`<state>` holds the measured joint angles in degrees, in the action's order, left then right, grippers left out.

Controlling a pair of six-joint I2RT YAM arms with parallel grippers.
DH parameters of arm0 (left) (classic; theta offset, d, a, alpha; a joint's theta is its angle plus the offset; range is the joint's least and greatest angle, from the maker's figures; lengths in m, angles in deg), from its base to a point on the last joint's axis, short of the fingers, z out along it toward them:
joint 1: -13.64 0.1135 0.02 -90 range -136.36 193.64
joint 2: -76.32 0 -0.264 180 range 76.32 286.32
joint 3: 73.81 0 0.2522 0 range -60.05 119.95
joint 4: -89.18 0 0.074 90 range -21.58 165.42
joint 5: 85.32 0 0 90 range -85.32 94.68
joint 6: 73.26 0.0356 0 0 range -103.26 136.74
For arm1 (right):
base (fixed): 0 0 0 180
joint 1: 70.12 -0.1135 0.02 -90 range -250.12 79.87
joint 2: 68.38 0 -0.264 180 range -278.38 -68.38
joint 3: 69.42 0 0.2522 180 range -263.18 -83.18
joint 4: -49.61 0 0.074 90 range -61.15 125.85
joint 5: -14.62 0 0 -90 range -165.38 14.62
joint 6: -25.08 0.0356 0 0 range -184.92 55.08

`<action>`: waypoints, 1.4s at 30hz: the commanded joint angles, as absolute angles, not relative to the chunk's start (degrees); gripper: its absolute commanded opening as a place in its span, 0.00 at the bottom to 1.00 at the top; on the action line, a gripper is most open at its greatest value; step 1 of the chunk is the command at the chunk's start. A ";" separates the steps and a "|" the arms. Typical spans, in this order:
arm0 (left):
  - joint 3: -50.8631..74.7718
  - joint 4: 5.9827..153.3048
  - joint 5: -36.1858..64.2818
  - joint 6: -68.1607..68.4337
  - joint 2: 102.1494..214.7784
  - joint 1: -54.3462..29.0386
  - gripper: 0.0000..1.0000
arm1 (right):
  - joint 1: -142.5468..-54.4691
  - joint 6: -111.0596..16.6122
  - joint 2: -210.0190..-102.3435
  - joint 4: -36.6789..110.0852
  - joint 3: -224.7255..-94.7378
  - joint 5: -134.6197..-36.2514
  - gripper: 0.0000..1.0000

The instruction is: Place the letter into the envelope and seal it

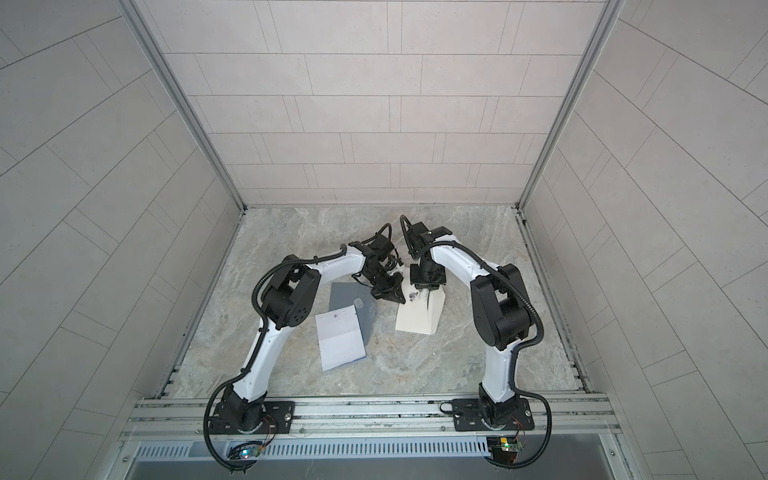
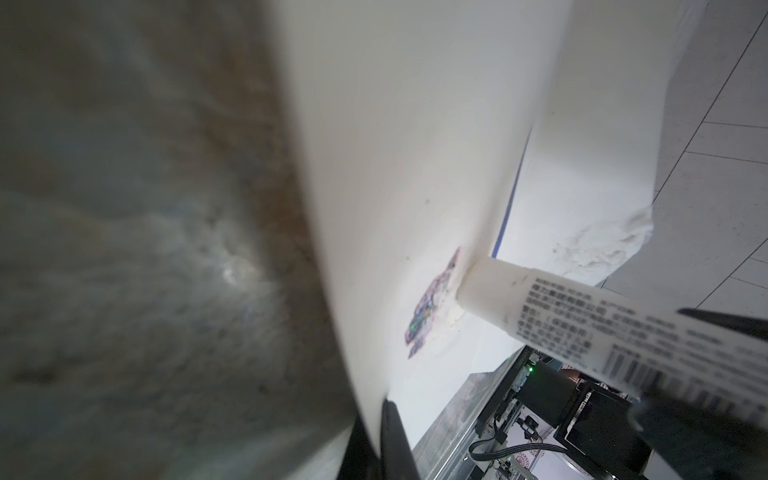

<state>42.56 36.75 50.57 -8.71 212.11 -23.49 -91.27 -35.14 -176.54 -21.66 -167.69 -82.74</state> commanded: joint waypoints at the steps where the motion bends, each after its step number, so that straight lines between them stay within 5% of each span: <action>1: 40.44 33.12 45.46 -8.57 212.77 -23.86 0.00 | -89.59 -35.87 -179.18 -21.07 -164.80 -75.55 0.00; 11: 40.36 32.96 44.67 -8.75 212.55 -23.81 0.00 | -90.25 -36.01 -169.57 -16.48 -164.27 -83.73 0.00; 28: 39.83 33.41 43.89 -9.18 211.89 -23.89 0.00 | -91.56 -36.66 -175.25 -20.29 -167.60 -88.80 0.00; 42: 39.54 33.41 43.08 -9.59 211.71 -23.86 0.00 | -91.76 -36.42 -180.27 -26.54 -169.10 -74.97 0.00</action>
<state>41.67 37.49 48.93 -9.41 211.23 -23.53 -92.78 -36.39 -177.94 -22.38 -170.01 -84.33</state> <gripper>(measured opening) 0.048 0.259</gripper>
